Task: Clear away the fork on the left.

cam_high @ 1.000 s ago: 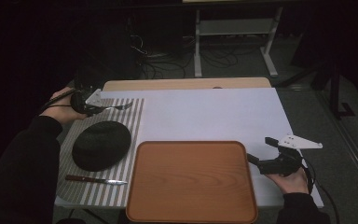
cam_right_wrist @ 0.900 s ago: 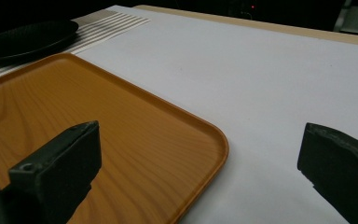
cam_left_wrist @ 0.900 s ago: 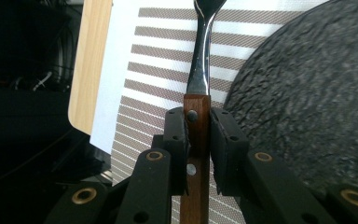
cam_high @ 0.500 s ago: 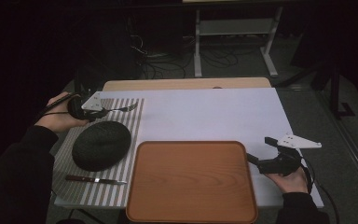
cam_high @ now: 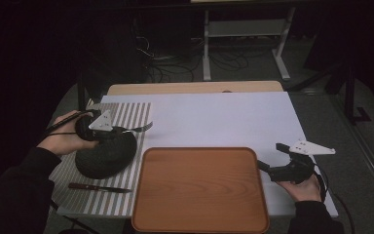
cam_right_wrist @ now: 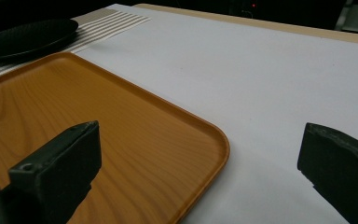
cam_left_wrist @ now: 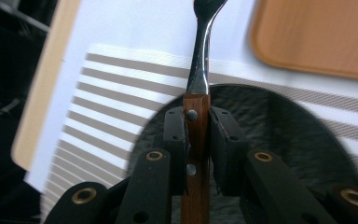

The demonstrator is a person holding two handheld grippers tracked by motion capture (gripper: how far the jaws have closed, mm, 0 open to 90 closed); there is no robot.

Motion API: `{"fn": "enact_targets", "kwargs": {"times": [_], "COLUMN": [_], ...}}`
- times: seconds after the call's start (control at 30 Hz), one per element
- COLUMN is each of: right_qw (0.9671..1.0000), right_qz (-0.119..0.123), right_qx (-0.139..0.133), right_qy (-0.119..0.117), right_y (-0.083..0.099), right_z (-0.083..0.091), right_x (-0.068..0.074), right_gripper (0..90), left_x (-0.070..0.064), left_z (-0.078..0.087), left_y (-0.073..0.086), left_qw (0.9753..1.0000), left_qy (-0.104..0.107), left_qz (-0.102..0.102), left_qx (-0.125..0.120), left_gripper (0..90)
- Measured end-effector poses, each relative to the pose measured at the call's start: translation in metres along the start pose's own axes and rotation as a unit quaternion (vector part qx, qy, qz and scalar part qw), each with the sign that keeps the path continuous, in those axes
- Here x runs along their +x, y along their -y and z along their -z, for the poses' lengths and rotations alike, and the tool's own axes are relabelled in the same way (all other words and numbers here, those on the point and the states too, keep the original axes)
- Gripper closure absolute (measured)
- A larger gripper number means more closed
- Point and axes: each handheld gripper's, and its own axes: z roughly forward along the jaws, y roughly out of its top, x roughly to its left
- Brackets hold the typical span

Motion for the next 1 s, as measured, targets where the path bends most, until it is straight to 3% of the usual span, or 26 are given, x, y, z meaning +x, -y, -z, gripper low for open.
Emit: {"fn": "enact_targets", "kwargs": {"times": [0.07,0.27,0.33,0.57,0.63,0.77,0.9,1.0], "right_qw": [1.0000,1.0000,1.0000,1.0000,1.0000,1.0000,1.0000,1.0000], "right_qz": [-0.001,-0.001,-0.002,0.000,0.000,0.000,0.000,0.000], "right_qx": [0.001,0.002,0.003,0.003,0.003,0.005,0.005,0.005], "right_qy": [0.001,0.000,0.000,-0.003,-0.004,-0.005,-0.006,-0.006], "right_y": [0.000,0.000,0.000,0.000,0.000,0.000,0.000,0.000], "right_z": [0.000,0.000,0.000,0.000,0.000,0.000,0.000,0.000], "right_x": [0.000,0.000,0.000,0.001,0.001,0.000,0.000,0.000], "right_gripper": [0.0,0.0,0.0,0.0,0.0,0.0,0.0,0.0], "left_x": [-0.009,-0.025,-0.039,-0.062,-0.068,-0.078,-0.084,-0.089], "left_z": [0.001,0.006,0.008,0.008,0.006,0.004,0.002,-0.002], "left_y": [-0.003,-0.015,-0.025,-0.042,-0.048,-0.058,-0.064,-0.067], "left_qw": [0.9997,0.9984,0.9969,0.9940,0.9931,0.9864,0.9823,0.9815], "left_qy": [0.017,0.040,0.064,0.085,0.087,0.109,0.114,0.112], "left_qz": [0.019,0.034,0.040,0.064,0.069,0.114,0.141,0.147], "left_qx": [0.003,0.020,0.021,0.024,0.037,0.044,0.046,0.050], "left_gripper": [77.1,77.1,77.1,77.1,77.1,77.1,77.0,77.1]}}
